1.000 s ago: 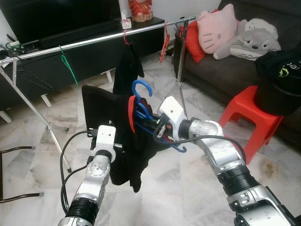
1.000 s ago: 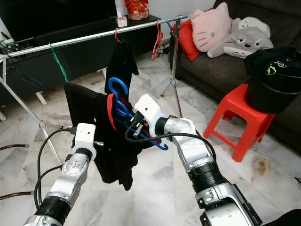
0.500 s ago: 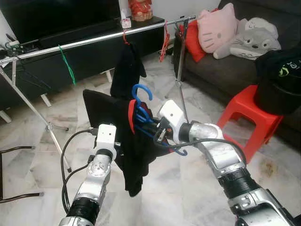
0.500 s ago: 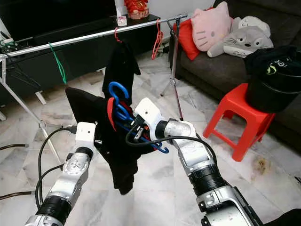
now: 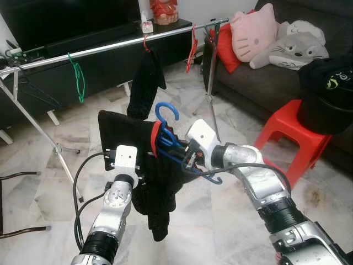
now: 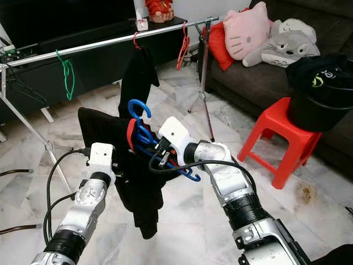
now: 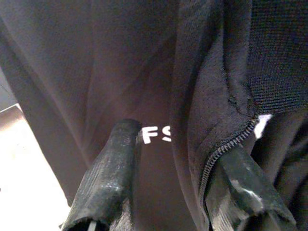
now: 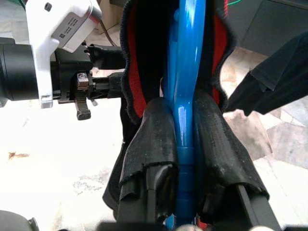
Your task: Hang hanger
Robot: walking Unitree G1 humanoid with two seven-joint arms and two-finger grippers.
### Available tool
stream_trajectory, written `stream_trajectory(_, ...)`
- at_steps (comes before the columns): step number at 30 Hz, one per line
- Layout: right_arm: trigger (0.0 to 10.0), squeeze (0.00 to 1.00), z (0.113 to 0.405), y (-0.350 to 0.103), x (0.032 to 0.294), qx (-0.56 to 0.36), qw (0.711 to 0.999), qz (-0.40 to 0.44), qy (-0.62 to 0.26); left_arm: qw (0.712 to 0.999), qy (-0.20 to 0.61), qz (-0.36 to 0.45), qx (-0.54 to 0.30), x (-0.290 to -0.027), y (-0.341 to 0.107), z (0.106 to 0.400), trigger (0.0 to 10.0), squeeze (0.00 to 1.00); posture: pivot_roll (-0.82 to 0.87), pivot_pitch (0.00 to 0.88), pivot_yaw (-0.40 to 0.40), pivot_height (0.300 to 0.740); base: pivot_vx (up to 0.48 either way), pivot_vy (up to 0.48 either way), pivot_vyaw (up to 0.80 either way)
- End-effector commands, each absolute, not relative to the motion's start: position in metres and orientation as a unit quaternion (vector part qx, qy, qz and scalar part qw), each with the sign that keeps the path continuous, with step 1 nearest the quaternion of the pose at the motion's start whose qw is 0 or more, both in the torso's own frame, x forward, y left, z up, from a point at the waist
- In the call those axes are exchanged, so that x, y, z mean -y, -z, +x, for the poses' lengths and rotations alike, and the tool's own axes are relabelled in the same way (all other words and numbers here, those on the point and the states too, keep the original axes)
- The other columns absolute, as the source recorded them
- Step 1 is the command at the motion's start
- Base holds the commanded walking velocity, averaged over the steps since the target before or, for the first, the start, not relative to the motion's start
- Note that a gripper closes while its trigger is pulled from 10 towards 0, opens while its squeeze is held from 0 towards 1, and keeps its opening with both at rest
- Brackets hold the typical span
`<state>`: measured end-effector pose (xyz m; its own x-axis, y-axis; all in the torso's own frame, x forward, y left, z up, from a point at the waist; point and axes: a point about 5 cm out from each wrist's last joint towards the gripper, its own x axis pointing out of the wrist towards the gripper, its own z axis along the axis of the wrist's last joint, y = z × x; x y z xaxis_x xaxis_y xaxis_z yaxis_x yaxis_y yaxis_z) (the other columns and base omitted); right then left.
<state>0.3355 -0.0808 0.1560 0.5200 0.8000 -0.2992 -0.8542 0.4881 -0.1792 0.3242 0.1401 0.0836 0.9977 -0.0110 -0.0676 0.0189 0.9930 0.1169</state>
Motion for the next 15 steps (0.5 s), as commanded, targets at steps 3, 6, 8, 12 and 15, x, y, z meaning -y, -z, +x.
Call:
stream_trajectory(3, 0.0, 0.00, 0.3340, -0.1685, 0.0753, -0.060, 0.857, -0.153, -0.489, 0.998, 0.011, 0.057, -0.024, -0.1399, -0.0884, 0.3277, 0.0, 0.00, -0.19, 0.035, 0.069, 0.732, 0.000, 0.000, 0.00)
stream_trajectory(6, 0.0, 0.00, 0.3344, -0.1680, 0.0767, -0.062, 0.858, -0.154, -0.486, 0.998, 0.015, 0.056, -0.024, -0.1388, -0.0882, 0.3273, 0.0, 0.00, -0.19, 0.037, 0.069, 0.732, 0.000, 0.000, 0.00)
stream_trajectory(8, 0.0, 0.00, 0.3349, -0.1674, 0.0779, -0.063, 0.858, -0.156, -0.485, 0.998, 0.016, 0.056, -0.025, -0.1381, -0.0878, 0.3270, 0.0, 0.00, -0.19, 0.037, 0.069, 0.732, 0.000, 0.000, 0.00)
stream_trajectory(12, 0.0, 0.00, 0.3355, -0.1664, 0.0797, -0.066, 0.860, -0.158, -0.481, 0.998, 0.019, 0.055, -0.025, -0.1375, -0.0874, 0.3268, 0.0, 0.00, -0.19, 0.038, 0.069, 0.732, 0.000, 0.000, 0.00)
stream_trajectory(15, 0.0, 0.00, 0.3357, -0.1658, 0.0808, -0.068, 0.860, -0.159, -0.479, 0.998, 0.020, 0.055, -0.026, -0.1372, -0.0874, 0.3267, 0.0, 0.00, -0.19, 0.038, 0.069, 0.732, 0.000, 0.000, 0.00)
